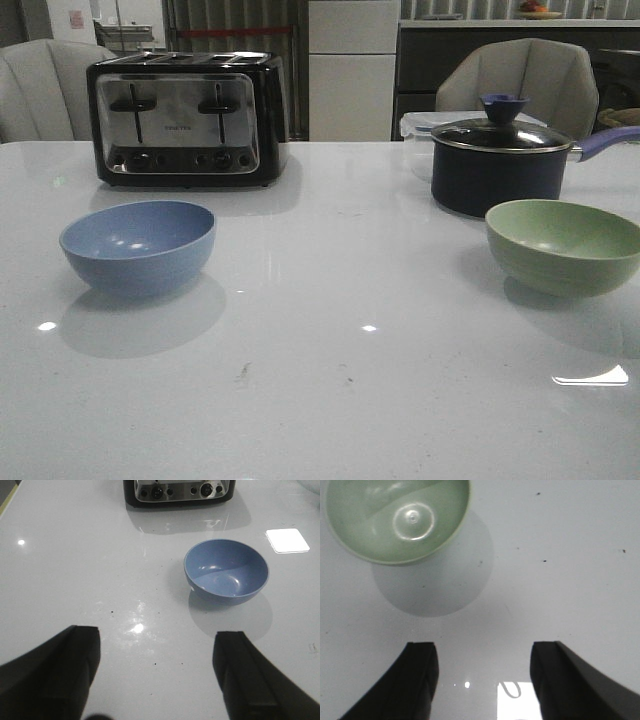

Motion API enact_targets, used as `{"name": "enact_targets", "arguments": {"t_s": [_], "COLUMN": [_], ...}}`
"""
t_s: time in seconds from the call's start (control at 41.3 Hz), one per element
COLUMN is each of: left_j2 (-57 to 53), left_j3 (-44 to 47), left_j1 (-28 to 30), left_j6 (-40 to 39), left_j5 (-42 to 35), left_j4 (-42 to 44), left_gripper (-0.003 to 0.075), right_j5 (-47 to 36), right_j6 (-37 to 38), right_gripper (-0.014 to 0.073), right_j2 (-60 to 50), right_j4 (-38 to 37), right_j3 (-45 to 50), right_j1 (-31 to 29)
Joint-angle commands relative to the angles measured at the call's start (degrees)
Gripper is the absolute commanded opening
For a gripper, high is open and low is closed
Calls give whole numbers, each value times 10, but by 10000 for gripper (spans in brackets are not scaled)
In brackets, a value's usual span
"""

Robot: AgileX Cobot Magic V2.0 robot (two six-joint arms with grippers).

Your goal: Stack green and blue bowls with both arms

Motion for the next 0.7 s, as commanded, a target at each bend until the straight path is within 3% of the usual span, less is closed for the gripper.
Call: {"name": "enact_targets", "arguments": {"t_s": [0.0, 0.194, 0.46, 0.678], "left_j2": [8, 8, 8, 8], "left_j3": [-17, -17, -17, -17], "left_j1": [1, 1, 1, 1], "left_j6": [-3, -3, -3, -3], "left_j5": [-49, -49, -49, -49], "left_j4": [-4, -4, -4, -4], "left_gripper": [526, 526, 526, 526], "right_j5": [-4, 30, 39, 40], "right_j6": [-1, -46, -150, -153], "right_gripper": [513, 513, 513, 513], "right_j2": [36, 140, 278, 363], "right_j4": [12, 69, 221, 235], "right_j3": [-55, -128, -226, -302], "right_j1": [-27, -57, -57, -55]}}
